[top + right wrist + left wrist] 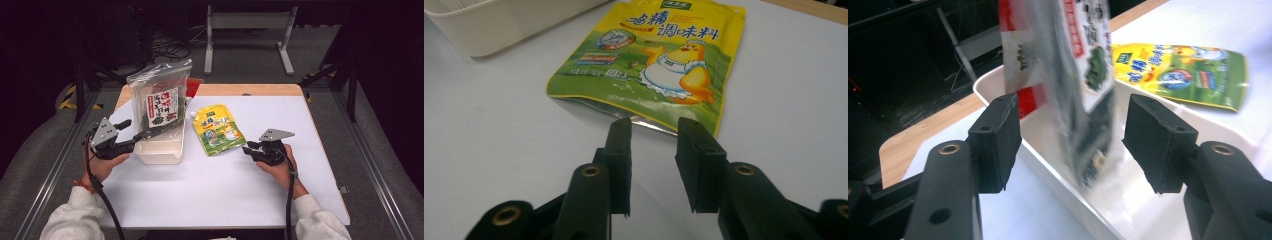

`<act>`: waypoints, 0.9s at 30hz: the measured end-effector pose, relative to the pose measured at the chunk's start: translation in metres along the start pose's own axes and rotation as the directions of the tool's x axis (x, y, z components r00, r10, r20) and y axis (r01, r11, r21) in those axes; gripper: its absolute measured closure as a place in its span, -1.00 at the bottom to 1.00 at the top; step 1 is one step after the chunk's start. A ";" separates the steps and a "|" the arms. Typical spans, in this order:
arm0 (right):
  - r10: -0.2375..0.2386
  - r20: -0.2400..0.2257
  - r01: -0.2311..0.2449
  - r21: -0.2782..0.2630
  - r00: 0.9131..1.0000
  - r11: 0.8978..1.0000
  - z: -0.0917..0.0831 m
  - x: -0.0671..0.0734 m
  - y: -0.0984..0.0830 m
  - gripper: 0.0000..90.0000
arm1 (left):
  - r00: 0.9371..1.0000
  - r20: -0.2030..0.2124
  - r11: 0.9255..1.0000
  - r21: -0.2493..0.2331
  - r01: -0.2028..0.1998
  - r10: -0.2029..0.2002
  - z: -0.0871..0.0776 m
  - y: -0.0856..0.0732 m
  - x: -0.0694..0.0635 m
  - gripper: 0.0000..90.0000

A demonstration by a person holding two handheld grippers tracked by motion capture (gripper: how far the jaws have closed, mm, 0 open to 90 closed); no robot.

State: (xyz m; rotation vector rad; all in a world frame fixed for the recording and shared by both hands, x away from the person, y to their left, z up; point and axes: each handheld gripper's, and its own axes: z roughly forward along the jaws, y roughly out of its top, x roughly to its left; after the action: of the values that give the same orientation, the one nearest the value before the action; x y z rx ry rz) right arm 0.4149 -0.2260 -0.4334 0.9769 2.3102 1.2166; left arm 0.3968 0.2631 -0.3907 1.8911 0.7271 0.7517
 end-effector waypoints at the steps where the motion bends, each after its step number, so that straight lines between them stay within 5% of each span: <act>1: 0.005 0.003 -0.005 -0.002 1.000 1.000 0.001 -0.001 0.001 0.39 | 1.000 0.002 1.000 0.003 0.006 -0.006 -0.006 -0.003 -0.005 -0.18; 4: 0.029 0.016 -0.029 -0.014 0.999 0.999 0.007 -0.006 0.005 0.24 | 1.000 -0.002 1.000 0.014 0.007 -0.007 -0.011 -0.006 -0.012 -0.30; 11: 0.070 0.029 -0.069 -0.012 0.997 0.998 0.021 -0.016 0.011 0.15 | 0.997 0.073 0.999 0.052 -0.014 0.010 -0.027 -0.021 -0.043 -0.37; 17: 0.096 0.034 -0.097 0.020 0.995 0.995 0.034 -0.026 0.012 0.09 | 0.983 0.183 0.997 0.077 0.000 -0.014 -0.036 -0.034 -0.074 -0.34; 20: 0.081 0.041 -0.082 0.041 0.996 0.996 0.039 -0.028 0.013 0.04 | 0.975 0.217 0.996 0.089 0.027 -0.046 -0.031 -0.040 -0.082 -0.36; 24: 0.094 0.042 -0.097 0.057 0.995 0.994 0.047 -0.034 0.015 -0.01 | 0.968 0.248 0.993 0.119 0.009 -0.038 -0.022 -0.043 -0.090 -0.41; 27: 0.114 0.038 -0.116 0.051 0.993 0.992 0.054 -0.038 0.015 -0.11 | 0.957 0.287 0.990 0.142 0.002 -0.043 -0.018 -0.045 -0.095 -0.43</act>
State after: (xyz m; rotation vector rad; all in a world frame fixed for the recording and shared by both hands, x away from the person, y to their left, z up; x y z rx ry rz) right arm 0.4792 -0.2161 -0.4521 1.1547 2.2974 1.1774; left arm 0.3155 0.2188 -0.4438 2.0610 0.6265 0.4031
